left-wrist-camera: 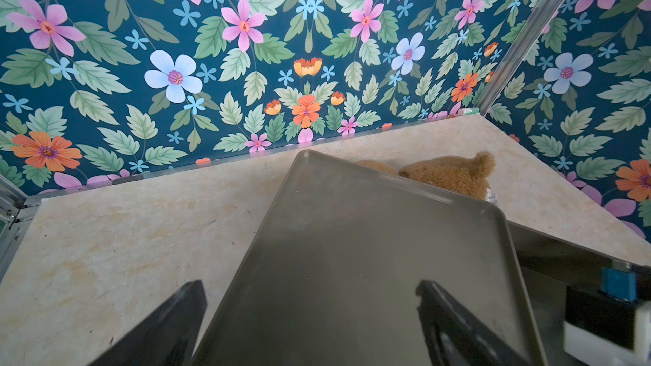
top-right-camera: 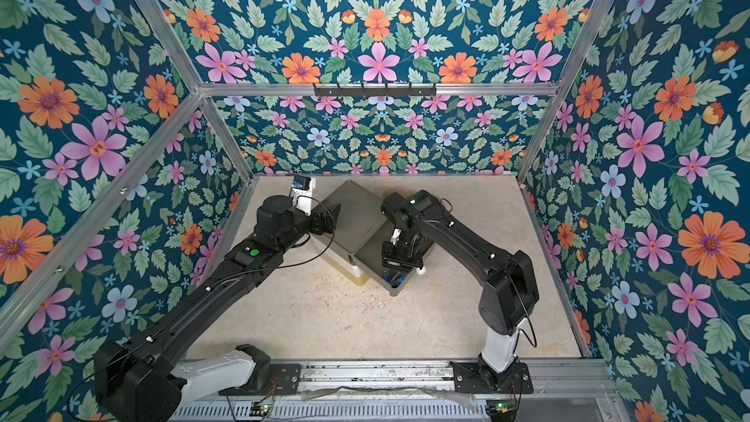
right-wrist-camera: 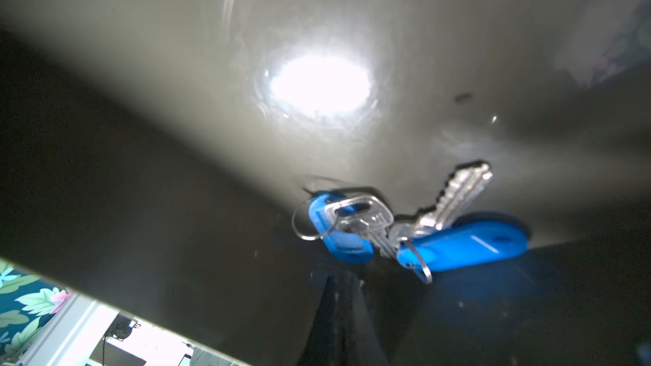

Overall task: Take the keys out of the drawer
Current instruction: Pick up the key from the drawer.

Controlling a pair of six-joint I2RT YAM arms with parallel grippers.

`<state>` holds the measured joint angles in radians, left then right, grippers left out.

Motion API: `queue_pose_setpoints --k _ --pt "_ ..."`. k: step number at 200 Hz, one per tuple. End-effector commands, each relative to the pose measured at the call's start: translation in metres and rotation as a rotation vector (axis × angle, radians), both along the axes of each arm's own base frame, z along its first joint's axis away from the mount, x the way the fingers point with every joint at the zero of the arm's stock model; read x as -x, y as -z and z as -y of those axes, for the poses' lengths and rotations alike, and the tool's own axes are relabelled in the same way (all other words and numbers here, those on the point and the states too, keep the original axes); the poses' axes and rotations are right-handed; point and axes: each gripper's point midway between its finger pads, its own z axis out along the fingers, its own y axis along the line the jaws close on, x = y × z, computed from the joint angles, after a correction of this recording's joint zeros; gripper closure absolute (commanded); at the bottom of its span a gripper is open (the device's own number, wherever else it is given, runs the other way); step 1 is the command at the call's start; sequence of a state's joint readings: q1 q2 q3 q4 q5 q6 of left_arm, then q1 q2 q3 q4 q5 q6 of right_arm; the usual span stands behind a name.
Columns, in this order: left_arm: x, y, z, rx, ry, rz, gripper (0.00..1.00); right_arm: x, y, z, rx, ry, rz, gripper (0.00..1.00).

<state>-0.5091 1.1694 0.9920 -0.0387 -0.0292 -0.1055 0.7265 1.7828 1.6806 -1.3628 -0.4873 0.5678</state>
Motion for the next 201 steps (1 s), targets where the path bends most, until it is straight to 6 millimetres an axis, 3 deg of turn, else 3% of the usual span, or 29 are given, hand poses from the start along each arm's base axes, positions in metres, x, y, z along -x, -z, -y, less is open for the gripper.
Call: queue_pose_setpoints --k 1,51,116,139,162,181,201 --pt "0.0 -0.004 -0.001 -0.003 0.001 0.012 0.01 -0.001 0.002 0.004 0.038 0.023 0.0 1.0" --pt "-0.002 -0.003 -0.003 -0.01 -0.002 0.011 0.01 -0.011 0.013 0.01 0.103 0.042 0.025 1.0" --pt "0.0 -0.002 -0.012 -0.019 -0.021 0.005 0.01 -0.055 0.015 0.001 0.151 0.073 0.131 1.0" --pt "0.001 -0.001 -0.014 -0.02 -0.027 0.002 0.01 -0.079 0.007 -0.002 0.152 0.096 0.202 1.0" --pt "0.001 -0.001 -0.015 -0.02 -0.026 0.0 0.01 -0.1 -0.015 -0.014 0.105 0.111 0.285 1.0" --pt "0.0 0.0 -0.014 -0.017 -0.026 -0.002 0.01 -0.099 -0.026 -0.02 0.06 0.114 0.286 1.0" --pt "-0.001 -0.001 -0.013 -0.01 -0.022 0.001 0.01 -0.088 -0.028 -0.014 0.058 0.127 0.263 1.0"
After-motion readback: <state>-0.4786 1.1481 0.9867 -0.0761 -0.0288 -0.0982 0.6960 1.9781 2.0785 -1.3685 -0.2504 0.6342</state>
